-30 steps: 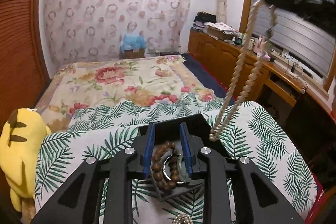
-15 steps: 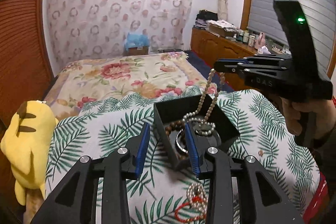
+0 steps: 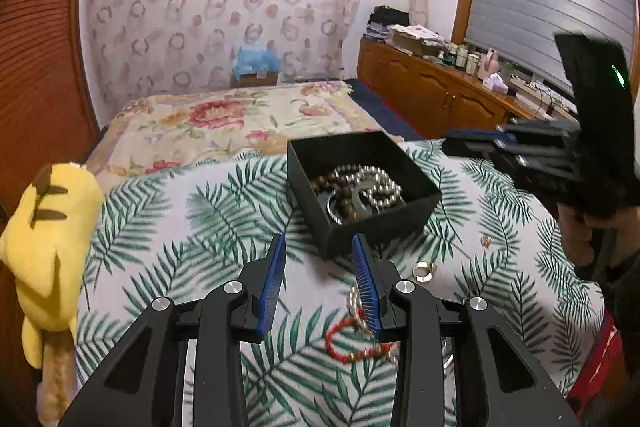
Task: Organize jewelry
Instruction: 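Grasp the red string bracelet with the left tool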
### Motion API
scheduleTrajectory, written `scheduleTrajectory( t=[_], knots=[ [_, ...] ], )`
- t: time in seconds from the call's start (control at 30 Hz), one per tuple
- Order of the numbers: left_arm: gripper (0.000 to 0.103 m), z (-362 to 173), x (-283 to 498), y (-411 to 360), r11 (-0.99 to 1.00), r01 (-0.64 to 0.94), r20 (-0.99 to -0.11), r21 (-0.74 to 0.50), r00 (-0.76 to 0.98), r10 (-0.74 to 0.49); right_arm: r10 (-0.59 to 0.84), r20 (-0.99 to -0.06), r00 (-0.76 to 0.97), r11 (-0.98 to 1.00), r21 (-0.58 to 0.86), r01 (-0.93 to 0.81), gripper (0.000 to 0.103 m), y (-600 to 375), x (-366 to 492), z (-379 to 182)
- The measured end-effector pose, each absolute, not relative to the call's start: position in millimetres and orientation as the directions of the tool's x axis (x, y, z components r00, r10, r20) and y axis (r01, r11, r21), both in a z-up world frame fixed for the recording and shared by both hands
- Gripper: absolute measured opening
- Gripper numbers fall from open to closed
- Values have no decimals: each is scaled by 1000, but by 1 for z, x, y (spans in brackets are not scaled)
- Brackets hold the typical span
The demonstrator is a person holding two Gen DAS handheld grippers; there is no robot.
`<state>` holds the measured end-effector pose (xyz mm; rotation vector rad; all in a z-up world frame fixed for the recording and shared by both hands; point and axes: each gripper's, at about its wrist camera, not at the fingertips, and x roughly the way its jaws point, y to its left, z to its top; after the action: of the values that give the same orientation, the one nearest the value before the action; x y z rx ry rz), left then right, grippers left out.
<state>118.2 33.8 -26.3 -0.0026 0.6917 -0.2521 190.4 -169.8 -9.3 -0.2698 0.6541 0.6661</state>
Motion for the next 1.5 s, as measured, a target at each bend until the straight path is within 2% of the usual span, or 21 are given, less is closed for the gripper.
scheduleTrajectory(
  t=[0.1, 0.17, 0.53, 0.93, 1.2, 1.27, 1.5],
  knots=[
    [33, -35, 111, 36, 971, 223, -646, -88, 729, -226, 495, -649, 577, 754, -9, -657, 15, -175, 173, -21],
    [33, -40, 108, 37, 971, 222, -656, -90, 721, -226, 495, -653, 573, 755, -4, -656, 30, -179, 162, -29],
    [33, -74, 101, 34, 969, 228, -728, -92, 649, -222, 431, -706, 562, 805, 20, -592, 31, -223, 129, -75],
    [33, -87, 103, 23, 967, 242, -764, -81, 608, -216, 460, -693, 556, 827, 105, -553, 31, -245, 84, -89],
    [21, -96, 113, 20, 969, 239, -788, -57, 586, -191, 446, -704, 553, 833, 101, -544, 31, -246, 74, -100],
    [3, -97, 114, 18, 969, 246, -788, -33, 589, -176, 445, -710, 545, 831, 102, -546, 31, -245, 74, -103],
    [2, -93, 113, 20, 966, 253, -782, -51, 592, -197, 448, -703, 552, 831, 100, -548, 31, -245, 73, -102]
  ],
)
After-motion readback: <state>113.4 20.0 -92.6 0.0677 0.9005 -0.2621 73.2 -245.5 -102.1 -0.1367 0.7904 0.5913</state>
